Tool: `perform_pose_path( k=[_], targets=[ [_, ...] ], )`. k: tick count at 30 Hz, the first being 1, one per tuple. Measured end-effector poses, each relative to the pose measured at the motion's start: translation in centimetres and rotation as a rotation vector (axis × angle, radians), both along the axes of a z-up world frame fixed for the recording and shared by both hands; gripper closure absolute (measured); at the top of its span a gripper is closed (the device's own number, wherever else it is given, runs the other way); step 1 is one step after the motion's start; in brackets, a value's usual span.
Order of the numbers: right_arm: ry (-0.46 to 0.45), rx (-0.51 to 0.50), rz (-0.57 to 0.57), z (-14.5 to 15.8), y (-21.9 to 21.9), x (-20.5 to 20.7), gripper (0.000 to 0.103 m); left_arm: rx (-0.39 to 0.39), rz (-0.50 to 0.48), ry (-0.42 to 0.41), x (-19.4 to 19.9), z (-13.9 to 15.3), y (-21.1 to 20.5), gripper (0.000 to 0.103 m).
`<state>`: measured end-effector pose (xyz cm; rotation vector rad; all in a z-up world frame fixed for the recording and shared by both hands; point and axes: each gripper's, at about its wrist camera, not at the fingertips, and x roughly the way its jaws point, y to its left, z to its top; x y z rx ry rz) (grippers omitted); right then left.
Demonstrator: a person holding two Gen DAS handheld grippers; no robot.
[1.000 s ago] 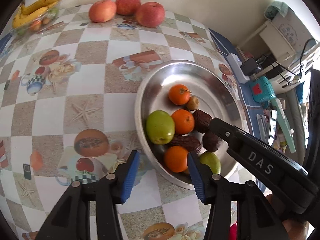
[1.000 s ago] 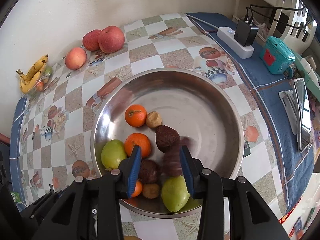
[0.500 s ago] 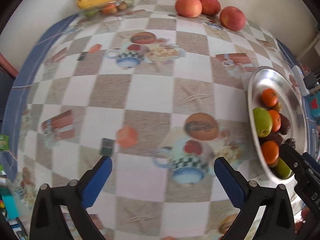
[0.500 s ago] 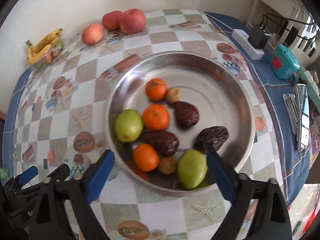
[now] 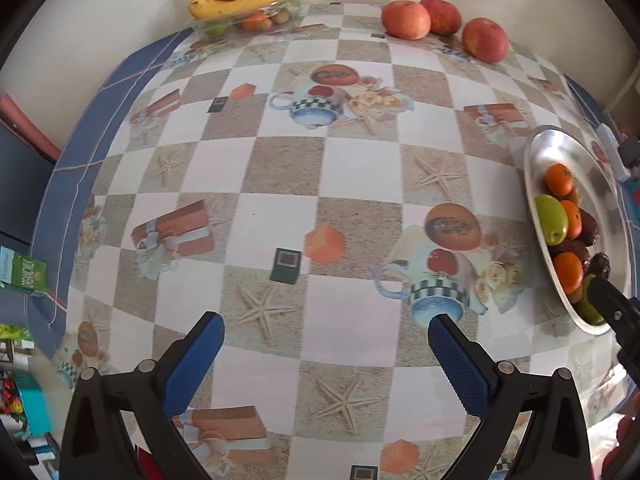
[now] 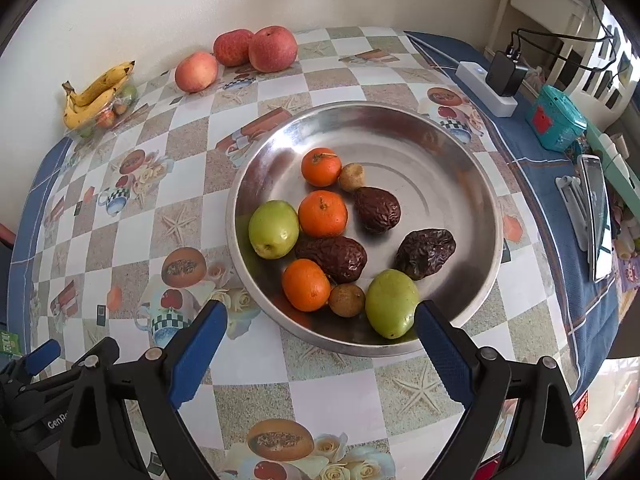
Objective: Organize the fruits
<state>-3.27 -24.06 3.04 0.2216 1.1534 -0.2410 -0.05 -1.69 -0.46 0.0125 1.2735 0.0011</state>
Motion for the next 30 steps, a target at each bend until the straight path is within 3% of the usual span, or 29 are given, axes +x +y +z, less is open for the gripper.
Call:
perform_pose_path(
  k=[7, 30],
  targets=[
    [0.007, -0.024, 0.024, -0.1, 0.5, 0.1, 0.008, 0.021, 0.037, -0.014, 0.2, 0.4, 0.6, 0.0],
    [0.012, -0.065, 0.065, 0.1, 1.4, 0.3, 0.008, -0.029, 0.036, 0.012, 0.3, 0.3, 0.1, 0.0]
  ],
)
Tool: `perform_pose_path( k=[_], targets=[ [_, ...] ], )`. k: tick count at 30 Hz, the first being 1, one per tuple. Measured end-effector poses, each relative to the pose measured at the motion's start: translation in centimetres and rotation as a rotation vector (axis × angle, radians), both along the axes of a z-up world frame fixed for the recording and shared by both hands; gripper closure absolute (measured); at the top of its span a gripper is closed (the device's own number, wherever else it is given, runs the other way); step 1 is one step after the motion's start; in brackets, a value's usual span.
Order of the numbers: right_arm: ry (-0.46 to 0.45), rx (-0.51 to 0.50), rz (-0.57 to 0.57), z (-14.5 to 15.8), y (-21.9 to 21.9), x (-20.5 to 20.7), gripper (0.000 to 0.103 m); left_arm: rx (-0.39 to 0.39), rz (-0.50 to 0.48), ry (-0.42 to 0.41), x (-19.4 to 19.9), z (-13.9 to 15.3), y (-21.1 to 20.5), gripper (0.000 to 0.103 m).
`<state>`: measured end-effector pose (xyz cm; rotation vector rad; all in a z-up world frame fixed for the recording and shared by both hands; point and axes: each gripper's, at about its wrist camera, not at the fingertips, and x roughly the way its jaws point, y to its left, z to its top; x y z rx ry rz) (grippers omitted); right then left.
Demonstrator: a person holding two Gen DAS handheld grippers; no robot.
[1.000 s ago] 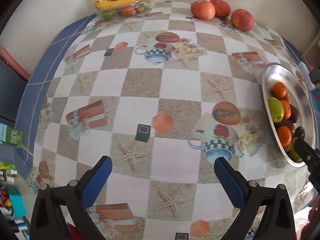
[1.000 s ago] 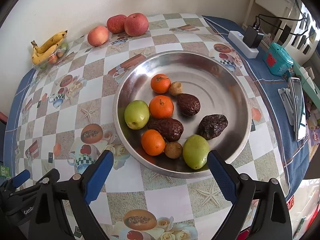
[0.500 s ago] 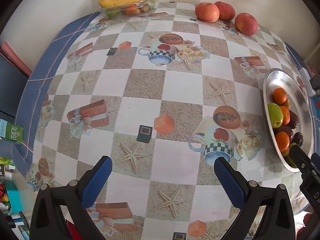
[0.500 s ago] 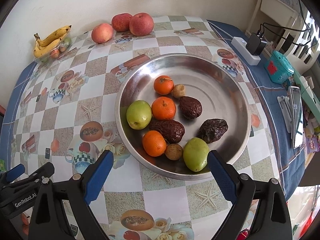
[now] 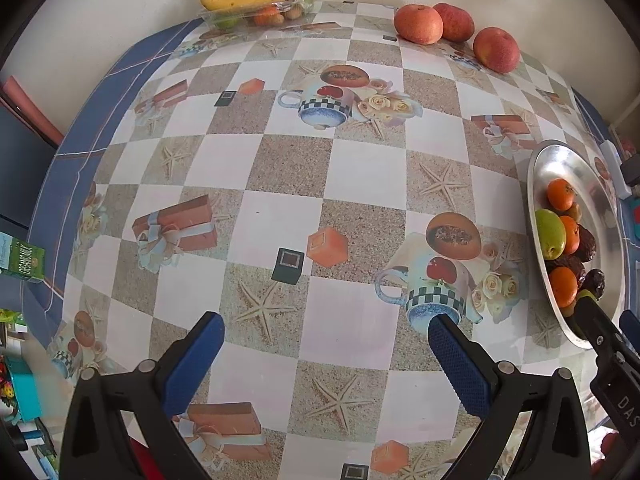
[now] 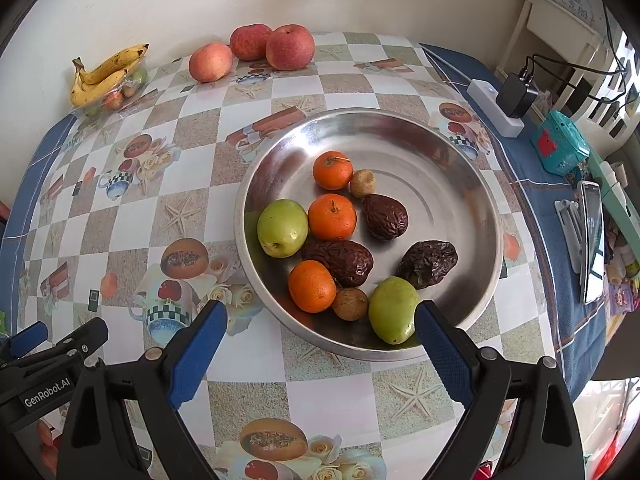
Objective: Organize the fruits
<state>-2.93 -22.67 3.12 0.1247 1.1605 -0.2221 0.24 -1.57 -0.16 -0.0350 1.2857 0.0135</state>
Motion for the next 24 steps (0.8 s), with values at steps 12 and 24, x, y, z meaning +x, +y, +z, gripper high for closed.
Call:
perform_pose_path(
  k=[12, 24],
  targets=[
    [0.007, -0.007, 0.003, -0.08, 0.11, 0.03, 0.008, -0.008, 0.009, -0.004, 0.02, 0.22, 0.11, 0.0],
    [0.009, -0.011, 0.005, 0.02, 0.09, 0.03, 0.008, -0.045, 0.006, 0.001, 0.23, 0.21, 0.21, 0.0]
  ],
)
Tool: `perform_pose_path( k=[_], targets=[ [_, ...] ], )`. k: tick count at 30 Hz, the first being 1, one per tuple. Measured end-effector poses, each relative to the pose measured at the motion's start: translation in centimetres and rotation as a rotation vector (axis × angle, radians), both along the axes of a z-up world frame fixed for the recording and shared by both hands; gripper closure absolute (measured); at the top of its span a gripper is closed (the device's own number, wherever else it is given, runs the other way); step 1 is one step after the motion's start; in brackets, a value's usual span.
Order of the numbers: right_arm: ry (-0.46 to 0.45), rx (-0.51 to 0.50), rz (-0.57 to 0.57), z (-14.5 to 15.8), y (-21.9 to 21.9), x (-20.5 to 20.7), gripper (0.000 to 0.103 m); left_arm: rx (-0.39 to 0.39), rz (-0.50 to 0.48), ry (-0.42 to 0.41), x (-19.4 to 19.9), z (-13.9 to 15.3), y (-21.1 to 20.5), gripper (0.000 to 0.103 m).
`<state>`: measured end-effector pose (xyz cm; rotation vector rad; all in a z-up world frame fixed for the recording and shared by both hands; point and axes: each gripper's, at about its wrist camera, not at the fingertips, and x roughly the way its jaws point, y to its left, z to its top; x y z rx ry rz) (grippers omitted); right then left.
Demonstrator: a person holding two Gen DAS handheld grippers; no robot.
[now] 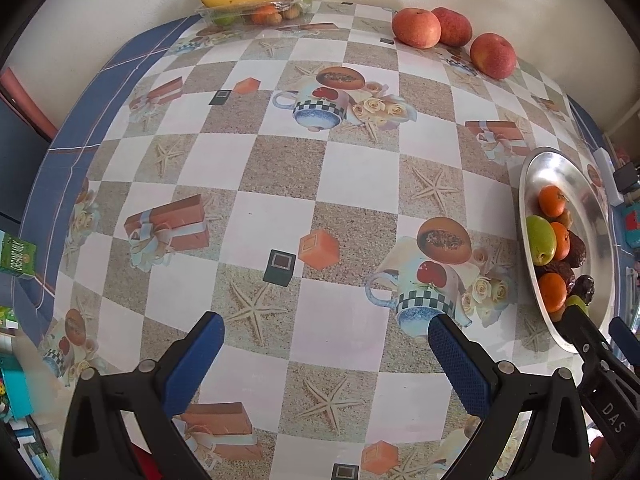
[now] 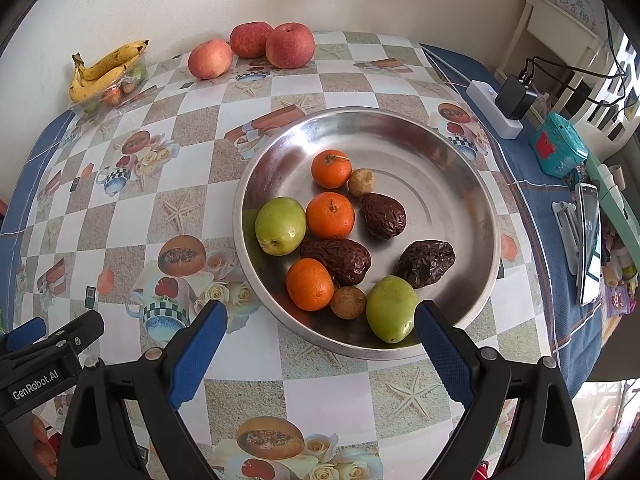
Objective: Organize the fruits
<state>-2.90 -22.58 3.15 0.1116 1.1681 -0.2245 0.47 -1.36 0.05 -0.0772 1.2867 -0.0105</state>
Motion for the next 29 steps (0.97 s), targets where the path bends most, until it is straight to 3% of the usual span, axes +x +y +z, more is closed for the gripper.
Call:
perform_pose_path(
  k=[29],
  targets=[
    [0.006, -0.002, 0.001, -0.12, 0.0, -0.06, 0.008, 0.009, 0.033, -0.021, -0.23, 0.34, 0.44, 0.0]
  ],
)
